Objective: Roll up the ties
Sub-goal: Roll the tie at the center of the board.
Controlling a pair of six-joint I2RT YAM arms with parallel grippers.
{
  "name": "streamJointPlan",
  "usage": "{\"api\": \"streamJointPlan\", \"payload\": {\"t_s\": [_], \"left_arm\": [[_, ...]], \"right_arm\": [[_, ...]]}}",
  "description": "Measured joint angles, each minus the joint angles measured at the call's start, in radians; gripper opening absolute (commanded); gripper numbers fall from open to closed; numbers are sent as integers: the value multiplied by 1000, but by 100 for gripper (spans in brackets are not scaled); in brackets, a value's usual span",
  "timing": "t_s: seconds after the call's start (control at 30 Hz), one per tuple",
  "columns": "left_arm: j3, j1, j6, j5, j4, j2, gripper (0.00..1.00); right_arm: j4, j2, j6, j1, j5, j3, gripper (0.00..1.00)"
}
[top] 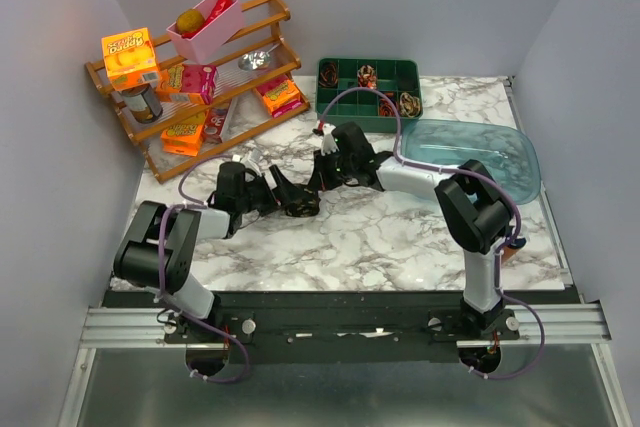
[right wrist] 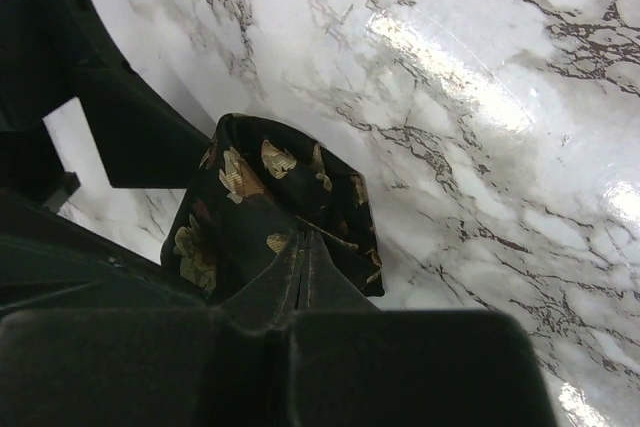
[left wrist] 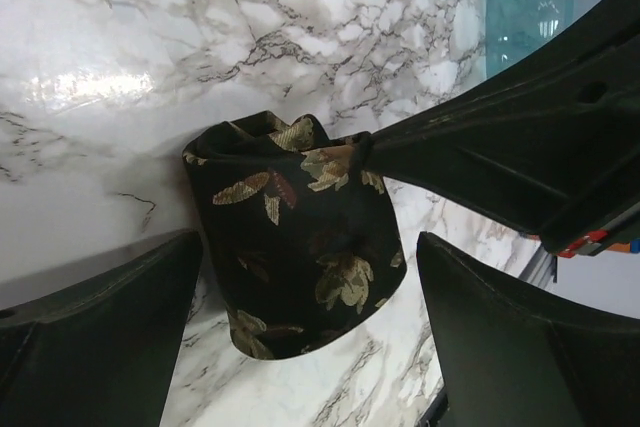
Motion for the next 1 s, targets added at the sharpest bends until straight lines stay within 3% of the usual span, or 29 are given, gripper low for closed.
{"api": "streamJointPlan", "payload": {"t_s": [0.2,0.4,0.63,0.73,0.77,0.83,0.87,0.97,1.0], "left_arm": [[-19,2,-46,62,144,80,82],[-41,3,-101,80,262,140,72],[-48,5,-99,79,268,146,66],[-48,5,-84,79,249,140,65],[-48,5,-81,79,248,140,65],[-48,5,-76,80,248,140,65],[-48,5,-72,80,249,140,65],[-48,5,-68,80,253,142,64],[-48,5,-66,80,256,143,64]], "right_arm": [[0,4,6,0,1,6,1],[1,4,7,0,3,6,2],[-2,-51,16,0,50,-27,14],[4,-132,21,-2,69,-72,32],[11,-163,26,-2,70,-87,44],[32,-216,33,-8,68,-114,59],[45,-238,35,-10,65,-127,73],[81,-269,39,-14,51,-158,93],[89,-269,37,-15,46,-165,95]]}}
